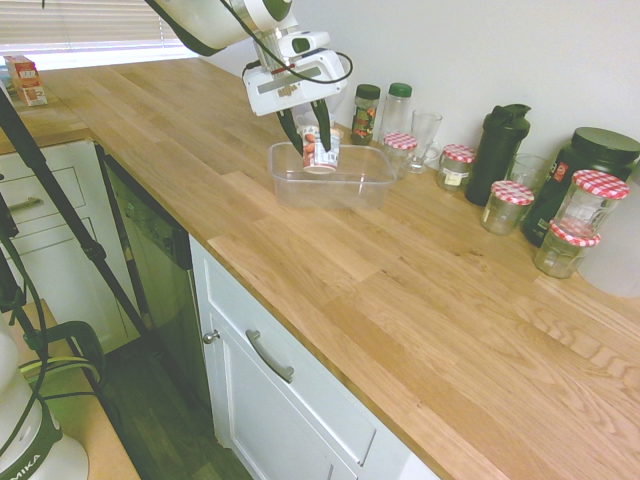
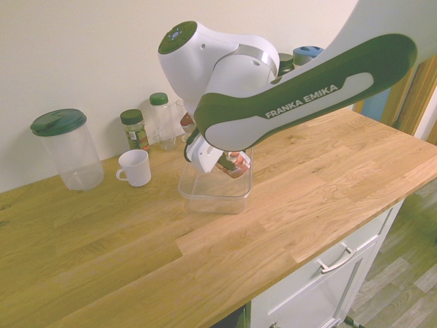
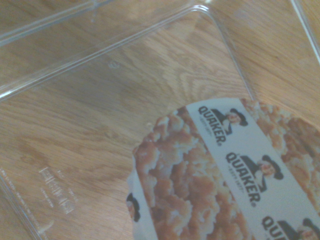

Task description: Put the cereal into the container

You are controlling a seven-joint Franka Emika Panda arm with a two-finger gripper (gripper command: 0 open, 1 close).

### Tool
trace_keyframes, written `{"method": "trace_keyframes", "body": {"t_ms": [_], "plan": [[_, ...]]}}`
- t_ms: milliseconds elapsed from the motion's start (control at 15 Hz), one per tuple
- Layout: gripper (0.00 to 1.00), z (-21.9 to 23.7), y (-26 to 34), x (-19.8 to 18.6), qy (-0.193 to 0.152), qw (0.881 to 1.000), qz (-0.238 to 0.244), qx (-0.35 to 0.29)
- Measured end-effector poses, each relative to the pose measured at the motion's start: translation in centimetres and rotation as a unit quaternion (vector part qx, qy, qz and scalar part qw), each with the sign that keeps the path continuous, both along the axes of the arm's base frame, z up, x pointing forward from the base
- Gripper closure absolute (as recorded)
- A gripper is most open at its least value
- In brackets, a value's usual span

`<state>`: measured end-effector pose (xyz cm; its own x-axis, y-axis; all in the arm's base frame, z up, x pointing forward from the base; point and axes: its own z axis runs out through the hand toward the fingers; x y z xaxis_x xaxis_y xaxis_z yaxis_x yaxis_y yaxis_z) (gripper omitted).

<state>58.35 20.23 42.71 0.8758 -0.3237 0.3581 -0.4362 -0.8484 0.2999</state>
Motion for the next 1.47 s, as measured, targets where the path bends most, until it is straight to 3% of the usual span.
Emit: {"method": "trace_keyframes", "body": {"t_ms": [400,800,867,1467], "plan": [[1.00,0.0,-1.5,1.6,0.060,0.997,0.049,0.026],[1.00,-3.5,-2.7,3.3,0.101,0.987,0.122,-0.004],[0.00,-4.2,-2.7,3.4,0.107,0.986,0.126,-0.007],[0.00,-4.3,-3.1,3.6,0.113,0.984,0.138,-0.014]]}}
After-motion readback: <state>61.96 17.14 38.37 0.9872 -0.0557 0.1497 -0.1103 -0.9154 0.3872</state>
